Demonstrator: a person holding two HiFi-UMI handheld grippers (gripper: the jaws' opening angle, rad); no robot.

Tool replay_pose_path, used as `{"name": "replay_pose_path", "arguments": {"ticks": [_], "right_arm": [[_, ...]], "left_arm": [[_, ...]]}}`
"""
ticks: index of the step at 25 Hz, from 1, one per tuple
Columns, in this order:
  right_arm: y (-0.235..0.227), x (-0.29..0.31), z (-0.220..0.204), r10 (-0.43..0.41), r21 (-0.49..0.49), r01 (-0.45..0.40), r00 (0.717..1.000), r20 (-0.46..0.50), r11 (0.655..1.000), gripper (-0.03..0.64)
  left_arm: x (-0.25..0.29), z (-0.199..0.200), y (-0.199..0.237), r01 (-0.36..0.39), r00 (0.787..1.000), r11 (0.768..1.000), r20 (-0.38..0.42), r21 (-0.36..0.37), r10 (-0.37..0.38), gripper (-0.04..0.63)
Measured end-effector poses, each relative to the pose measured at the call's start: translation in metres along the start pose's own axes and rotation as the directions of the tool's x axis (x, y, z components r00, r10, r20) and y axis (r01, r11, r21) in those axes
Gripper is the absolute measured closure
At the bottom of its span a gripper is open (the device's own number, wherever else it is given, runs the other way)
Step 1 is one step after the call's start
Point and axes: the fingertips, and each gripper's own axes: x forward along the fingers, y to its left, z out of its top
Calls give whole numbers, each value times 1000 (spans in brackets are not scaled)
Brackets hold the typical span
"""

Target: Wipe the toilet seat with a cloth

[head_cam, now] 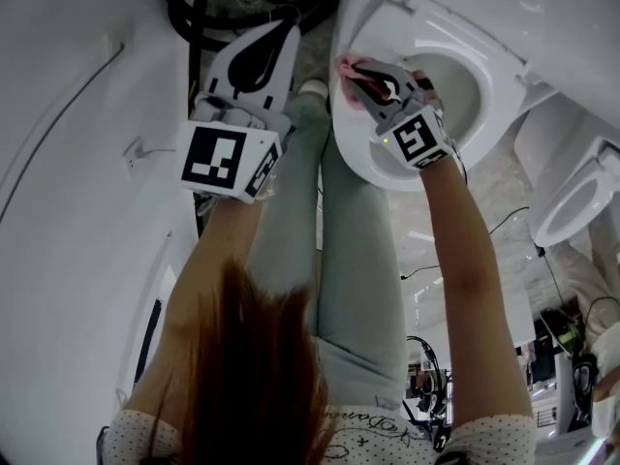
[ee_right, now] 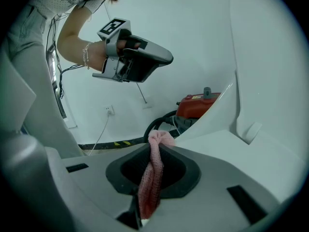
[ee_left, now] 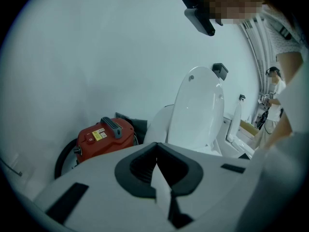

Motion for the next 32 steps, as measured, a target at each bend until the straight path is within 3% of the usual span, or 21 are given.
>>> {"name": "replay_pose_path", "arguments": {"ticks": [15,32], "right_arm": [[-34,0,8,-123,46,125,991,-49,991,561],[-85,-8,17,-329,84,338,939,-102,937,561]], "left_arm": [[6,5,-1,3,1000,1000,9,-8,-3,595],[13,8,-2,8,1000,1000,1,2,-8,595]]}}
